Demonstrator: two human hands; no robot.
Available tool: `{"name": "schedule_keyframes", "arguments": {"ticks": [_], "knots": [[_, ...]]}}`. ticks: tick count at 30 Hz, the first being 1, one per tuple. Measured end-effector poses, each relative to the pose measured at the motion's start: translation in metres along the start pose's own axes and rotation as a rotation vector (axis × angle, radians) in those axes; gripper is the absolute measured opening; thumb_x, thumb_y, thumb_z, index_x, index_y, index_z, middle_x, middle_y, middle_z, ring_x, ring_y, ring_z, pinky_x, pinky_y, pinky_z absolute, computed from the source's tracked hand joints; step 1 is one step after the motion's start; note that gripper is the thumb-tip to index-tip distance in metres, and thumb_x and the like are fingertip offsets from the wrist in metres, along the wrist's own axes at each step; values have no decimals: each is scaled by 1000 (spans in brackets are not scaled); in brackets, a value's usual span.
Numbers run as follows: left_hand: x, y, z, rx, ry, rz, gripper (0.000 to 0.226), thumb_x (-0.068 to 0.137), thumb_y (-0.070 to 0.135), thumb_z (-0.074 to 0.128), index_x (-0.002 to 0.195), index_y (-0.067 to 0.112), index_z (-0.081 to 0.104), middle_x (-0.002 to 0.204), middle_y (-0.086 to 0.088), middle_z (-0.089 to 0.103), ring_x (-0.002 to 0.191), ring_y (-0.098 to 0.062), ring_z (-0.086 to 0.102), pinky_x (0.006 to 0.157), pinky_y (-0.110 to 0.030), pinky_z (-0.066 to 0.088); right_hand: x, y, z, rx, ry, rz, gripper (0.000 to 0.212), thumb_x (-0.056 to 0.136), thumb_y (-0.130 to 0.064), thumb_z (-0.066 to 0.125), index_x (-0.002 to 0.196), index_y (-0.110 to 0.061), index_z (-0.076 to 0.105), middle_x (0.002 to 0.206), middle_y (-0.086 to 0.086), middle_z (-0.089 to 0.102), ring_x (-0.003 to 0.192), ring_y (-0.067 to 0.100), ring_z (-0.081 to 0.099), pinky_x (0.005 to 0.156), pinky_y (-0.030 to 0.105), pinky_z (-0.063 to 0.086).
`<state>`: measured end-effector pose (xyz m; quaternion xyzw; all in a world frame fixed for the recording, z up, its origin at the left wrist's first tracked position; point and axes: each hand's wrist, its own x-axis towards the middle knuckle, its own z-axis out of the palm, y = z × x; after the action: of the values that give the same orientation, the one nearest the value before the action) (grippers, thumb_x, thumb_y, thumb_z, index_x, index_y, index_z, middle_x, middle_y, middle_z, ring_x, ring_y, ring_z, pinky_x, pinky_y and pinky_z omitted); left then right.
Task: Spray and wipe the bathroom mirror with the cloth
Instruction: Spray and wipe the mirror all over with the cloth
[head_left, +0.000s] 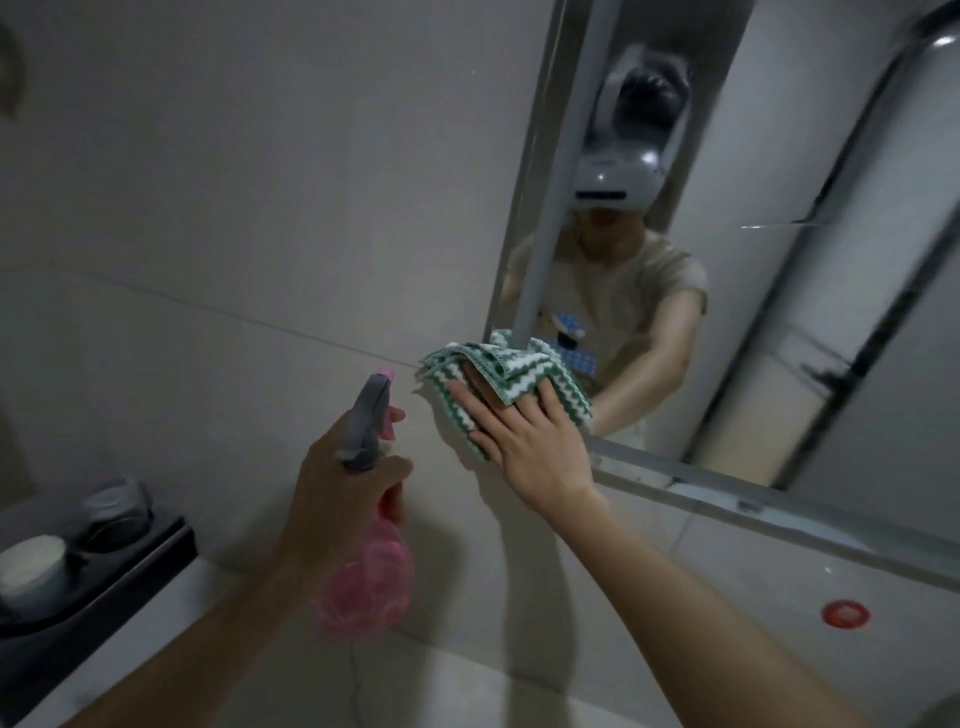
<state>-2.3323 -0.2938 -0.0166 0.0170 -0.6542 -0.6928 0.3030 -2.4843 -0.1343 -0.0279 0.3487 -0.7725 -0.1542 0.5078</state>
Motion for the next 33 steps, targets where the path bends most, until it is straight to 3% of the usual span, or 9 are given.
{"name": "schedule_keyframes", "arguments": {"ticks": [2,4,6,8,13,19,23,28,33], "knots": [[-5,4,13,41,-23,24,59,58,7,59,82,61,62,46,-4,52,37,-23,43,43,-31,40,-9,16,-4,5,1,24,48,99,-41,31,146,-35,34,144,-6,47,111,24,51,108,40,21],[-10,4,27,69,-33,37,57,60,8,61,93,55,65,52,-2,55,38,-22,46,42,-34,41,-21,36,-9,11,2,56,49,100,-42,29,148,-35,28,151,-6,37,115,26,54,110,42,18],[-15,3,44,78,-55,20,39,59,9,62,95,24,69,48,-4,55,38,-21,46,44,-33,42,-38,59,-15,9,21,93,49,101,-42,29,149,-34,26,153,-6,32,119,26,52,111,42,15],[-23,5,67,79,-80,-7,22,57,9,62,79,6,62,42,-7,52,36,-19,46,42,-28,43,-59,83,-22,-1,47,133,49,100,-43,31,149,-34,26,154,-6,29,122,25,46,110,42,18],[-50,13,136,53,-163,-11,14,59,7,62,61,2,48,36,-5,48,32,-21,43,38,-28,39,-122,139,-35,-13,46,198,50,100,-45,35,149,-36,27,155,-6,24,126,22,40,107,43,25],[-79,21,214,-33,-282,-60,26,59,4,60,79,21,55,40,-7,46,36,-19,41,39,-31,40,-206,202,-46,-23,40,315,50,99,-46,38,147,-36,31,155,-5,23,128,21,39,108,44,26],[-90,18,259,14,-287,-42,18,58,5,62,75,3,57,41,-10,49,37,-22,44,40,-32,44,-252,237,-51,-16,11,371,53,100,-48,36,149,-37,23,157,-6,18,127,22,40,110,44,21],[-108,23,301,-6,-320,-75,19,57,4,58,76,6,56,41,-11,48,38,-22,44,41,-31,46,-286,262,-49,33,10,433,54,101,-49,31,151,-39,13,161,-6,6,127,25,41,114,45,13],[-118,23,323,65,-343,-38,16,58,8,59,74,5,56,40,-10,50,39,-23,47,43,-32,47,-313,274,-44,56,48,542,59,99,-51,28,151,-39,2,160,-8,-7,120,27,43,110,50,19]]}}
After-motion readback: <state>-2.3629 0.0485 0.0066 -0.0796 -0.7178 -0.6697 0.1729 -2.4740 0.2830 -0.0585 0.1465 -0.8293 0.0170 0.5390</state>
